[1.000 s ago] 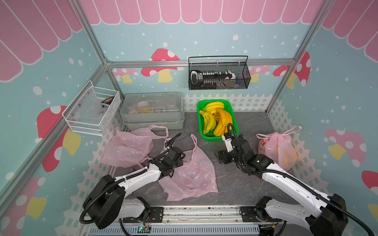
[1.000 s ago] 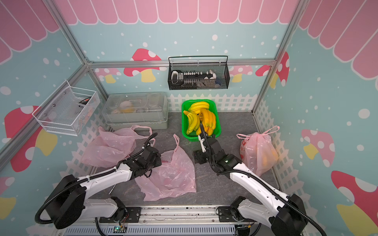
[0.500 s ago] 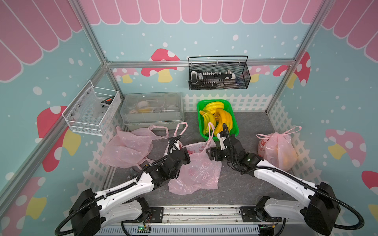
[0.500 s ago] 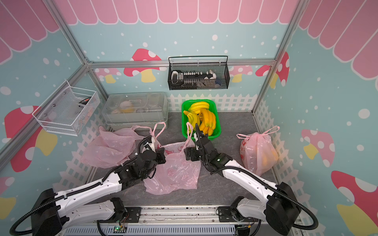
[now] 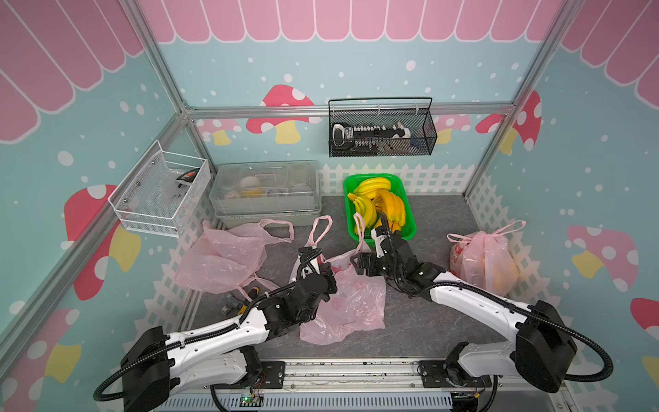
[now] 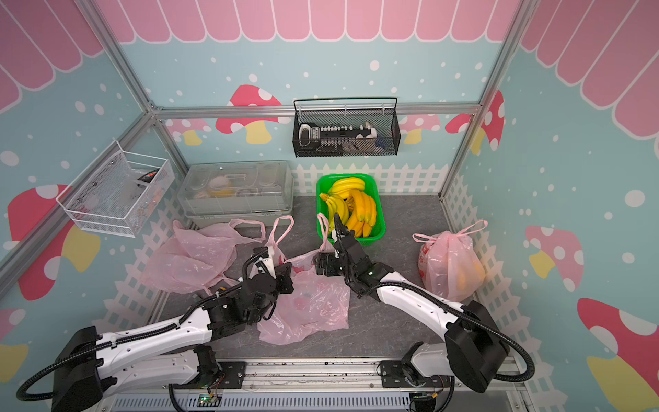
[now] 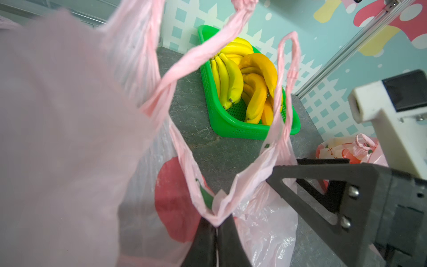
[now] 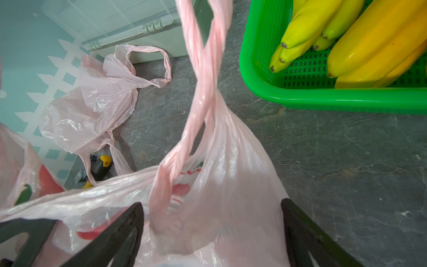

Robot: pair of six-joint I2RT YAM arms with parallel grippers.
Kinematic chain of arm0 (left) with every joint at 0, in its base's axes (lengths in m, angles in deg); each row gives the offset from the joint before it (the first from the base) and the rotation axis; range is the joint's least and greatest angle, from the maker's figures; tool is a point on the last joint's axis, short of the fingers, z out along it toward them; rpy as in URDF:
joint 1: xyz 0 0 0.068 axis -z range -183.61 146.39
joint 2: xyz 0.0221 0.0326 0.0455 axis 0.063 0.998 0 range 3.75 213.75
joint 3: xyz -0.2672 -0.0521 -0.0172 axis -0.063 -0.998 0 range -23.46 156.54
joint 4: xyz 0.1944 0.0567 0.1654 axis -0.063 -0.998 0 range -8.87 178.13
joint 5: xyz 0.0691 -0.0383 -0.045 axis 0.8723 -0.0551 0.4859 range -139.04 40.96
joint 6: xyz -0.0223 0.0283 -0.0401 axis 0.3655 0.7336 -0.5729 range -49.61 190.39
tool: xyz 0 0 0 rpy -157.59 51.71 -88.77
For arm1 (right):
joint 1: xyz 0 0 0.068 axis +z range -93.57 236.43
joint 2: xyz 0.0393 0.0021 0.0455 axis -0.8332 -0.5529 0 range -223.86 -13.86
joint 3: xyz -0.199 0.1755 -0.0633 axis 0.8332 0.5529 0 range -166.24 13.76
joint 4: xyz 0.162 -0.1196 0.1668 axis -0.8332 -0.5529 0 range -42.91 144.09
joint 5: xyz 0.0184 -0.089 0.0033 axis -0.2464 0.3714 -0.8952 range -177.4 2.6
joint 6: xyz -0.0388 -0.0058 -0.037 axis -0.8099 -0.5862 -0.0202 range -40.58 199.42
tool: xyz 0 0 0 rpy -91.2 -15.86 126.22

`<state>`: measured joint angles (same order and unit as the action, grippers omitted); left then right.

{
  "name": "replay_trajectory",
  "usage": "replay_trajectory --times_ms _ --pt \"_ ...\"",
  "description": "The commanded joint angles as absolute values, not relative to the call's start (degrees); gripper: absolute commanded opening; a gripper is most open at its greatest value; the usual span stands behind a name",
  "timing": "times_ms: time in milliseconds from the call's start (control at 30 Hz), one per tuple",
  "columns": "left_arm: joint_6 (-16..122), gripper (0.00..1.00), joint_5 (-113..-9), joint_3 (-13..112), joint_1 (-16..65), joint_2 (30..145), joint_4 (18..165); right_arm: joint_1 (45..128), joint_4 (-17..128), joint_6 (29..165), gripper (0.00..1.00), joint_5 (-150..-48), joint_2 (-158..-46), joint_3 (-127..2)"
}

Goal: Place the banana into a plastic bag & tie a knot
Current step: Open the plastic bag at the center of the board.

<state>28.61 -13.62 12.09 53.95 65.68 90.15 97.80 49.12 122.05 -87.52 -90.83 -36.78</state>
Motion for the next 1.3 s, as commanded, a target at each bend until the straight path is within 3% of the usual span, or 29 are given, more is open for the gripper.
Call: replay_trajectory --times_ms 0,67,300,400,533,800,933,1067,1267 --pt "28.1 0.00 -11.2 11.6 54.8 66.3 92.0 98.2 50.1 122.3 0.85 -88.6 -92.3 -39.0" --pt "27.9 0.00 -10.6 11.5 55.1 66.0 91.4 98.2 49.7 121.8 0.74 -88.1 -92.9 -39.2" --pt "27.1 0.00 -9.5 9.9 55.2 62.5 89.4 98.2 45.7 117.7 0.13 -82.9 -92.0 -40.7" --pt "26.8 0.04 -9.0 9.7 55.0 59.9 86.7 98.2 45.0 114.2 0.00 -80.9 -90.5 -41.2" --pt "28.7 0.35 -13.8 10.0 52.7 53.9 82.4 98.1 45.2 108.0 0.00 -79.6 -87.8 -41.5" --pt "42.6 0.78 -32.0 21.9 39.1 44.9 64.3 97.6 46.1 95.1 0.00 -82.9 -84.2 -42.1" --pt "52.1 0.84 -43.8 27.2 33.5 51.8 62.2 97.5 48.2 90.3 0.00 -88.5 -82.1 -41.3" --pt "55.9 0.84 -45.9 26.4 32.6 59.3 67.9 97.5 48.4 87.4 0.00 -92.1 -79.4 -41.0" --pt "60.3 0.84 -49.9 15.1 32.5 54.0 84.8 95.7 45.2 85.8 0.00 -95.7 -75.9 -41.8"
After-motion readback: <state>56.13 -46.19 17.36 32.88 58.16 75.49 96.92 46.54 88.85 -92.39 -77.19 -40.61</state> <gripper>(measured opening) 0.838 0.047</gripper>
